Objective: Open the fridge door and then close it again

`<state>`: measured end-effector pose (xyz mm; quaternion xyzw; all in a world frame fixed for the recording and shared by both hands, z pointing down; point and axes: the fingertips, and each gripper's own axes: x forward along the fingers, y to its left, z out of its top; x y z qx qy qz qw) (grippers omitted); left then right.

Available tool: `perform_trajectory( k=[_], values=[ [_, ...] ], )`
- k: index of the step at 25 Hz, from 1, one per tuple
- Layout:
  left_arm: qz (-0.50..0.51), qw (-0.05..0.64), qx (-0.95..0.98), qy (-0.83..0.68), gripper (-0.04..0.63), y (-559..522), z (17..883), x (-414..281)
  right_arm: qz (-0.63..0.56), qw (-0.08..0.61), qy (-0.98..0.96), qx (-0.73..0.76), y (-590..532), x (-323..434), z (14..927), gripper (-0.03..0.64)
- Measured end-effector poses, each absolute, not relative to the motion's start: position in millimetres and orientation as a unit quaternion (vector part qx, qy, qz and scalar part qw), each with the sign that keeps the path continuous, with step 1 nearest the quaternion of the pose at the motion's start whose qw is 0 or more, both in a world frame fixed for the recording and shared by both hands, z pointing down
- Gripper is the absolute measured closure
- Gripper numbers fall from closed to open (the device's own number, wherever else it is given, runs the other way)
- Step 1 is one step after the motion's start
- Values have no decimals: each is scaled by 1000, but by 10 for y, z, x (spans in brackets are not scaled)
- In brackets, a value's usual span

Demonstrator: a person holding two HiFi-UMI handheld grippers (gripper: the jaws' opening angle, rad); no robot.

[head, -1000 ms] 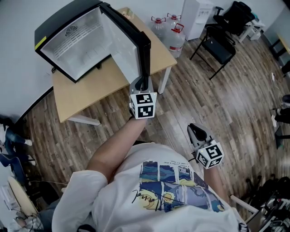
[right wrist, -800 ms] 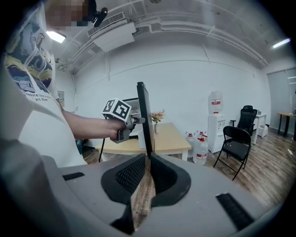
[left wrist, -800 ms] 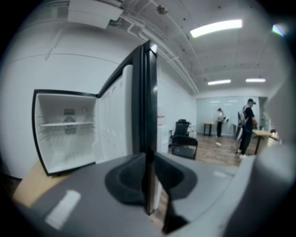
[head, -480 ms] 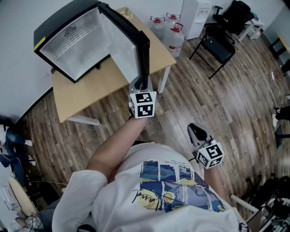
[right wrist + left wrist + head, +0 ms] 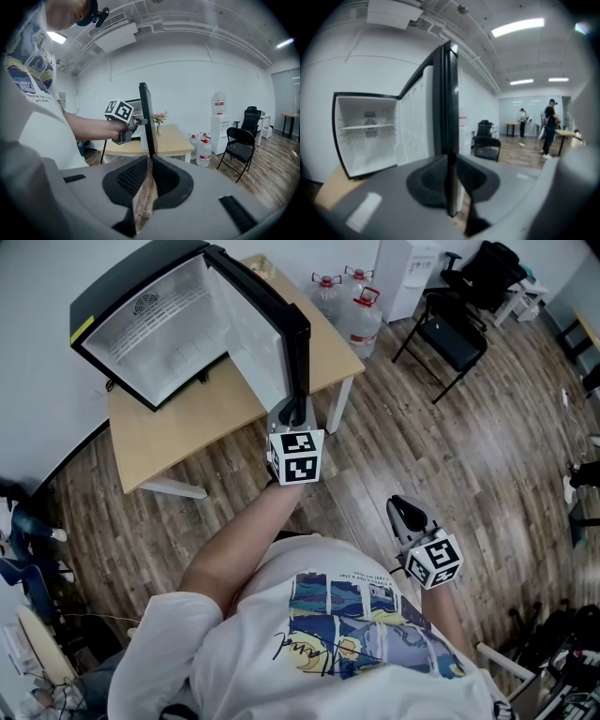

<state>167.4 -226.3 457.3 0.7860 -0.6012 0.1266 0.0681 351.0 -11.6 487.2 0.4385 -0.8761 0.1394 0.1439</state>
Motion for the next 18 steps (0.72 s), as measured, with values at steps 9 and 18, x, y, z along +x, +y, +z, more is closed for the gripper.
perform_trajectory(
  k=[9,18],
  values=[
    [129,65,787,-600,528,-2254,4574,1670,139,143,-877,438,-118,3494,4874,580],
    [129,66,787,-600,529,-2218,4574,1627,139,146,-878,435,-102,3463,4874,580]
  ],
)
